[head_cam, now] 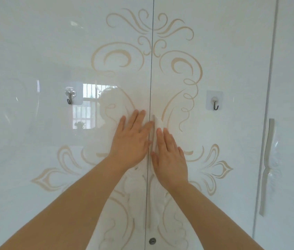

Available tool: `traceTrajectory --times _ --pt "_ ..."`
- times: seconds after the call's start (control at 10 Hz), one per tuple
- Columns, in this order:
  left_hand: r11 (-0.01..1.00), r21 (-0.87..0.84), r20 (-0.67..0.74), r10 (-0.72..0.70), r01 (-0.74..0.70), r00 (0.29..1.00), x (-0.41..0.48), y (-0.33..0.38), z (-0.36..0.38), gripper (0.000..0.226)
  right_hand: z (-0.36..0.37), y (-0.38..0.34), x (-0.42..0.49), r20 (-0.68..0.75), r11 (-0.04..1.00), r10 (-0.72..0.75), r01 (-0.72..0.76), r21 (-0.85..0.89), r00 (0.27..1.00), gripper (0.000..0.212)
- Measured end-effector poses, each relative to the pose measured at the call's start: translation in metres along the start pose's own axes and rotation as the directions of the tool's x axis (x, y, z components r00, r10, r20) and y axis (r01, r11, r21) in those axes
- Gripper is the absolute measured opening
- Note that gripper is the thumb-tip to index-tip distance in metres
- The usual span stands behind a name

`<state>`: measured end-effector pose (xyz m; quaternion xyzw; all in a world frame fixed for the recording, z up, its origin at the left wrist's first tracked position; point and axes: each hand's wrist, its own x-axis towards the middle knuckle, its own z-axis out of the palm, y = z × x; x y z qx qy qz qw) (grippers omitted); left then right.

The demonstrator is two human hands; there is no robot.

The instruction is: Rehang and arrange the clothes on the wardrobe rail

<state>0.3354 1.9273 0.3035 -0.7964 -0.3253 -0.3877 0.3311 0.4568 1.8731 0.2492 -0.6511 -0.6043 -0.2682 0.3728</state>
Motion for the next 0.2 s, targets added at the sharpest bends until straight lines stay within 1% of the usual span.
traceTrajectory --times 0.1,0.2 --pt "0.982 -0.056 0.227 -0.166 0.182 0.96 -0.049 0.016 -0.024 0.056 -0.026 -0.003 -0.032 0.25 0.999 0.032 -0.023 -0.04 0.968 0.062" --pt "0.962 -0.041 0.378 -0.236 0.271 0.895 -0.093 0.039 -0.055 0.058 -0.05 -0.005 -0.081 0.433 0.998 0.041 -0.014 -0.066 0.9 0.06"
